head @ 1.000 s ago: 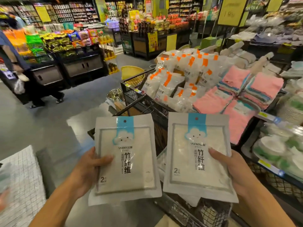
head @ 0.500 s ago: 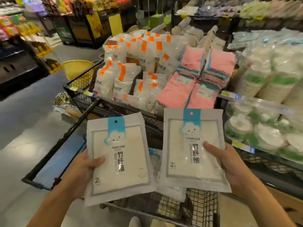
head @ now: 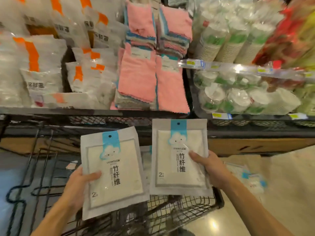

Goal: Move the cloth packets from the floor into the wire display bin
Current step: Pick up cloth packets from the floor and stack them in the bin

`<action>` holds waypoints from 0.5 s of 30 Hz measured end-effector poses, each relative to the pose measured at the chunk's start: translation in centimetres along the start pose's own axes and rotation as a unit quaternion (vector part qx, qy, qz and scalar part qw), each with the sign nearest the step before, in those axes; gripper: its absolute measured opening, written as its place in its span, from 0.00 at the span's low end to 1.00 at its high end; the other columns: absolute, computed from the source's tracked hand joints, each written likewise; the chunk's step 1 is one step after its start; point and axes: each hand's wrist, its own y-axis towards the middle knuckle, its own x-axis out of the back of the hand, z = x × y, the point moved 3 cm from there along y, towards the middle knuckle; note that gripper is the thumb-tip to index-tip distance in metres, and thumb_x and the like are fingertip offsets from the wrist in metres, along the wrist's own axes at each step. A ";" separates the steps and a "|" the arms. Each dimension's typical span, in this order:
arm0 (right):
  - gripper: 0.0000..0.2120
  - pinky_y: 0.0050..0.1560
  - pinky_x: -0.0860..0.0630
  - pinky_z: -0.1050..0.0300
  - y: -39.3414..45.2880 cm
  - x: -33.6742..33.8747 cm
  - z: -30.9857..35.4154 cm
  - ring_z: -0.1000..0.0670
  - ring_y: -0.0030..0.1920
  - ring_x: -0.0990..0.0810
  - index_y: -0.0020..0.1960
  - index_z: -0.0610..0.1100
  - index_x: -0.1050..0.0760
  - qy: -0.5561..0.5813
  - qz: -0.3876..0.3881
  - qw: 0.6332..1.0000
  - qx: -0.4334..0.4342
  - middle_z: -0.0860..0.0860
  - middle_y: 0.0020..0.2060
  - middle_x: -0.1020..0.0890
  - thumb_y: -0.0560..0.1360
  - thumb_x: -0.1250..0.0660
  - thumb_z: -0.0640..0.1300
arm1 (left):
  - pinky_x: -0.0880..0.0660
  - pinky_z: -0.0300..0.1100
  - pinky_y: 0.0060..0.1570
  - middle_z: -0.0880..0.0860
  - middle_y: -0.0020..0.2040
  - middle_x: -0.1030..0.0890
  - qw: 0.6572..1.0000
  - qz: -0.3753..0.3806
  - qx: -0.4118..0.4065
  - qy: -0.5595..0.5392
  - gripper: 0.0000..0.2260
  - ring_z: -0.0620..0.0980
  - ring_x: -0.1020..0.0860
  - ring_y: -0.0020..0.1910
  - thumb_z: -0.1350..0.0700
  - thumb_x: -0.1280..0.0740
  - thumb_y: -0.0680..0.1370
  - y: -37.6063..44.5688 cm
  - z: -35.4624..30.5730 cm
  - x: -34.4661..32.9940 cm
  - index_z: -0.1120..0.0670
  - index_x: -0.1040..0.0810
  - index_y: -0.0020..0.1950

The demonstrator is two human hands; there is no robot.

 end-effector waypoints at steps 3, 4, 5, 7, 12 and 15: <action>0.16 0.50 0.15 0.40 2.5 -0.5 -2.8 0.36 0.55 0.14 0.65 0.36 0.24 -0.015 -0.011 1.000 -0.023 0.37 0.55 0.14 0.79 0.31 0.39 | 0.23 0.68 0.57 0.61 0.55 0.14 0.999 -0.005 0.017 0.028 0.19 0.66 0.16 0.54 0.69 0.31 0.73 4.0 2.0 0.0 0.57 0.23 0.63; 0.16 0.51 0.15 0.40 3.6 -0.5 -3.9 0.35 0.55 0.14 0.65 0.36 0.24 -0.020 -0.011 0.999 -0.030 0.37 0.55 0.14 0.79 0.31 0.40 | 0.21 0.65 0.54 0.60 0.55 0.14 0.999 -0.004 0.017 0.039 0.18 0.64 0.15 0.53 0.70 0.32 0.75 5.3 2.7 0.1 0.57 0.23 0.63; 0.17 0.51 0.15 0.39 4.9 -0.5 -5.0 0.35 0.55 0.14 0.66 0.36 0.25 -0.024 -0.010 0.999 -0.037 0.36 0.55 0.14 0.79 0.31 0.40 | 0.20 0.62 0.51 0.59 0.54 0.14 0.999 -0.005 0.017 0.046 0.17 0.63 0.15 0.52 0.70 0.33 0.76 6.5 3.5 0.1 0.56 0.23 0.62; 0.17 0.51 0.15 0.38 7.7 -0.5 -7.1 0.34 0.55 0.14 0.66 0.35 0.25 -0.033 -0.007 0.998 -0.056 0.36 0.56 0.14 0.79 0.31 0.41 | 0.19 0.59 0.48 0.59 0.53 0.14 0.998 -0.015 0.024 0.047 0.16 0.62 0.14 0.51 0.70 0.33 0.76 9.2 5.2 0.8 0.57 0.23 0.63; 0.17 0.49 0.15 0.39 14.6 0.0 -11.9 0.36 0.55 0.14 0.67 0.36 0.25 -0.058 -0.021 0.995 -0.078 0.38 0.56 0.14 0.80 0.32 0.41 | 0.20 0.64 0.54 0.61 0.57 0.15 0.996 -0.018 0.055 0.060 0.19 0.65 0.16 0.53 0.70 0.31 0.74 15.6 9.8 2.3 0.60 0.23 0.64; 0.17 0.46 0.14 0.42 18.4 -0.1 -14.5 0.36 0.53 0.13 0.65 0.35 0.24 -0.071 -0.034 0.993 -0.090 0.39 0.54 0.13 0.78 0.30 0.41 | 0.20 0.62 0.55 0.60 0.56 0.14 0.996 -0.034 0.061 0.062 0.24 0.64 0.16 0.54 0.69 0.27 0.68 19.0 12.6 3.2 0.60 0.22 0.64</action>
